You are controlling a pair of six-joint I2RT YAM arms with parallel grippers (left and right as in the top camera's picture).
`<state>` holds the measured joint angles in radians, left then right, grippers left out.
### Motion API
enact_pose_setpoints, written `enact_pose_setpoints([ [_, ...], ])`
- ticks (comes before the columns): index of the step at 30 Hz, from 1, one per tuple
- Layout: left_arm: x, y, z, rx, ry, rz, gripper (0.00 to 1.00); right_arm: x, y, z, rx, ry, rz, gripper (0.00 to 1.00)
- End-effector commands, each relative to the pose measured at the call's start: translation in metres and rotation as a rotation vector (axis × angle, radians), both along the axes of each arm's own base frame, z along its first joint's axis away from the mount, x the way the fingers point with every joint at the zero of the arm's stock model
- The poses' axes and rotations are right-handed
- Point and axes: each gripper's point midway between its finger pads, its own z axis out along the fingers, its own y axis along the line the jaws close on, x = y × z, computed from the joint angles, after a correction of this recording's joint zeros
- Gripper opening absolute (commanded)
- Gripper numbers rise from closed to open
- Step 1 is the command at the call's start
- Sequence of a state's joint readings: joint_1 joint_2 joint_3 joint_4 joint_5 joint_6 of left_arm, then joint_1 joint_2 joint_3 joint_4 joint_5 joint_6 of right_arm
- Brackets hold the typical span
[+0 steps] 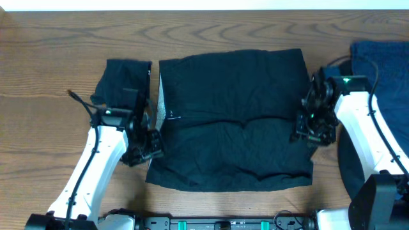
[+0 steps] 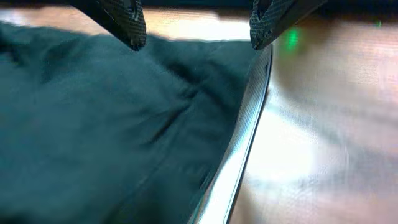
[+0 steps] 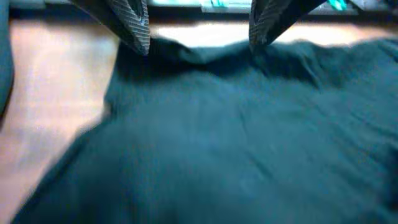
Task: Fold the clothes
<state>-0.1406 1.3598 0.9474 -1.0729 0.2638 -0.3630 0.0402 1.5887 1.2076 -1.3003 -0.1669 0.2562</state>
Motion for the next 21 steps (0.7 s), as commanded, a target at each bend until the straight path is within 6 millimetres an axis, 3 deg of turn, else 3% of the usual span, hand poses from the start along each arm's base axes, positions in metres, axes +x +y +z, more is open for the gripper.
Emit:
enact_pose_setpoints([
  [1,0.019,-0.004,0.006,-0.018,-0.082,-0.054,0.56,0.023,-0.002,0.003,-0.018,-0.097,0.034,0.43],
  [6,0.046,-0.008,0.004,-0.029,-0.179,-0.074,0.53,0.052,-0.016,-0.004,-0.089,-0.214,0.023,0.12],
  [14,0.063,-0.012,-0.024,-0.032,-0.146,-0.073,0.47,0.064,-0.019,-0.03,-0.102,-0.287,0.013,0.09],
  [21,0.066,-0.016,-0.041,-0.052,-0.104,-0.074,0.45,0.044,-0.02,-0.063,-0.103,-0.251,0.015,0.12],
])
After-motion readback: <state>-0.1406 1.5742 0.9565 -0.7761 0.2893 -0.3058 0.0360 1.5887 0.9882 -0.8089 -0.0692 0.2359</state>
